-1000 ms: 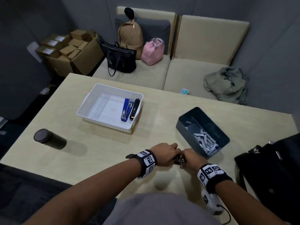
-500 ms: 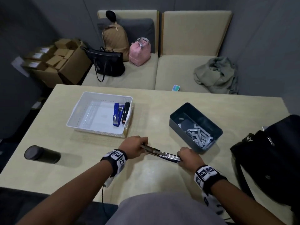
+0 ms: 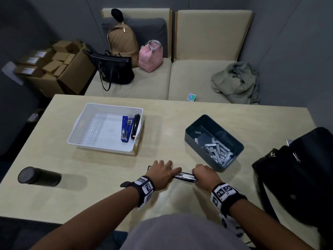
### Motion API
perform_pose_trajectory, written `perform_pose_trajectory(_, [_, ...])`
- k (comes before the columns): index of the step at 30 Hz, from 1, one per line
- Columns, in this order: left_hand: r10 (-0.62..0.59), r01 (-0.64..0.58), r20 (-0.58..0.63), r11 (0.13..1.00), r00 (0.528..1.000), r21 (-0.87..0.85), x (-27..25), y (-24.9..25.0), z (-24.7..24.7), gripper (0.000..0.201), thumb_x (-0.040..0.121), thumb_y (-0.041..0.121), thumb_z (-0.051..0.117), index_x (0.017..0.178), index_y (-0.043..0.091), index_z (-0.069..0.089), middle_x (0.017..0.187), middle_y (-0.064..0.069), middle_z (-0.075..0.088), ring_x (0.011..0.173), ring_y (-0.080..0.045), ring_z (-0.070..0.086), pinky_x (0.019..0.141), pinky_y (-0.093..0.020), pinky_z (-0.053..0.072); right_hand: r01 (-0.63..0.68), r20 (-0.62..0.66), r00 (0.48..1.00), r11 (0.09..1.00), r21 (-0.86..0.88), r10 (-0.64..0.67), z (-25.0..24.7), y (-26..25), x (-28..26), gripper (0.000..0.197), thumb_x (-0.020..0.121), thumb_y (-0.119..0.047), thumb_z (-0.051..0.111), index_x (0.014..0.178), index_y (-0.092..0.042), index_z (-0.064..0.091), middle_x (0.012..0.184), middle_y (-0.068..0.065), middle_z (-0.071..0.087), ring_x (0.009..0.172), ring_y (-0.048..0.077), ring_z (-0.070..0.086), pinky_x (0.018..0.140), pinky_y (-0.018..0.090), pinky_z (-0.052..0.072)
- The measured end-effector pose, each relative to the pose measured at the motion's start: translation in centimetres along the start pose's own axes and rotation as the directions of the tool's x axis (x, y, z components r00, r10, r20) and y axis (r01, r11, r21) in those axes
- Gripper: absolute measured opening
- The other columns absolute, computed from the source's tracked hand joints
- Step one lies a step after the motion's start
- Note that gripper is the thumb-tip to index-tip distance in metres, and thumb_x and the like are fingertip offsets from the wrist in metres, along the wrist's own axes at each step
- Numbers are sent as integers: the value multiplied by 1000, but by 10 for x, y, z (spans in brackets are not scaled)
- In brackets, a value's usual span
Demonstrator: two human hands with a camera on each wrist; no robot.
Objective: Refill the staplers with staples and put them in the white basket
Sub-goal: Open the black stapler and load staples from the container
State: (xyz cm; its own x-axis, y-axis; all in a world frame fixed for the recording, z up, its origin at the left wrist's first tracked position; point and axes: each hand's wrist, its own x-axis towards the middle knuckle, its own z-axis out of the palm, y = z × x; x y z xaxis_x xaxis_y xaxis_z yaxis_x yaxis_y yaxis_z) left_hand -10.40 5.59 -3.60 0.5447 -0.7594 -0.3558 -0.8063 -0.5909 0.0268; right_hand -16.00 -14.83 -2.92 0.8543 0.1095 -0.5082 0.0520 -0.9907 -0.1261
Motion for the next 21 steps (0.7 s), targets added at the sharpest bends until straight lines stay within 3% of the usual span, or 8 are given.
perform_pose_trajectory(4, [-11, 9, 35, 998, 999, 56, 7, 12, 1, 30, 94, 31, 47, 122, 20, 49, 106, -14, 57, 89, -35, 59, 67, -41, 45, 13, 11, 1000, 998, 62, -14, -6, 3, -3, 22, 82, -18, 59, 103, -13, 64, 109, 11, 60, 98, 30, 62, 80, 34, 50])
perform_pose_trajectory(7, [27, -29, 23, 994, 999, 101, 12, 11, 5, 24, 81, 32, 64, 103, 23, 62, 85, -7, 62, 69, -28, 61, 50, -33, 45, 34, 29, 999, 989, 146, -38, -20, 9, -3, 35, 74, -41, 68, 102, -20, 69, 102, 3, 66, 90, 22, 63, 72, 30, 51])
perform_pose_trajectory(9, [32, -30, -18, 994, 999, 109, 16, 9, 7, 26, 72, 29, 70, 97, 26, 66, 77, -3, 62, 59, -25, 60, 42, -30, 42, 39, -7, 999, 968, 249, -39, -35, 11, -3, 38, 75, -47, 66, 104, -22, 70, 94, -4, 67, 85, 15, 63, 67, 27, 48])
perform_pose_trajectory(12, [20, -15, -45, 994, 999, 108, 17, 10, 3, 29, 67, 29, 73, 96, 28, 67, 75, -2, 61, 56, -23, 58, 38, -29, 41, 51, -186, 981, 859, 510, 53, -60, 21, -2, 26, 81, -34, 62, 100, -20, 72, 86, -8, 70, 77, 9, 64, 73, 30, 56])
perform_pose_trajectory(16, [9, -7, -28, 998, 1000, 64, 18, 10, 3, 37, 66, 33, 77, 101, 28, 66, 78, -2, 61, 60, -23, 60, 38, -31, 41, 98, -426, 866, 745, 659, 263, -88, 46, 8, 16, 85, -12, 59, 87, -18, 74, 74, 0, 72, 64, 12, 65, 63, 26, 55])
perform_pose_trajectory(18, [-8, 8, 10, 999, 1000, 50, 18, 11, 0, 36, 75, 32, 71, 110, 26, 63, 86, -5, 62, 68, -26, 61, 42, -32, 42, 23, -392, 855, 732, 681, 339, -95, 67, 19, 20, 85, -8, 56, 86, -17, 74, 73, 4, 72, 62, 16, 64, 65, 30, 57])
perform_pose_trajectory(21, [-52, 52, 34, 999, 998, 15, 22, 11, -6, 39, 94, 23, 47, 133, 21, 46, 111, -14, 56, 94, -36, 58, 58, -38, 43, -161, -214, 914, 792, 589, 345, -93, 97, 36, 26, 85, -5, 52, 86, -19, 74, 93, 10, 73, 76, 24, 69, 78, 35, 59])
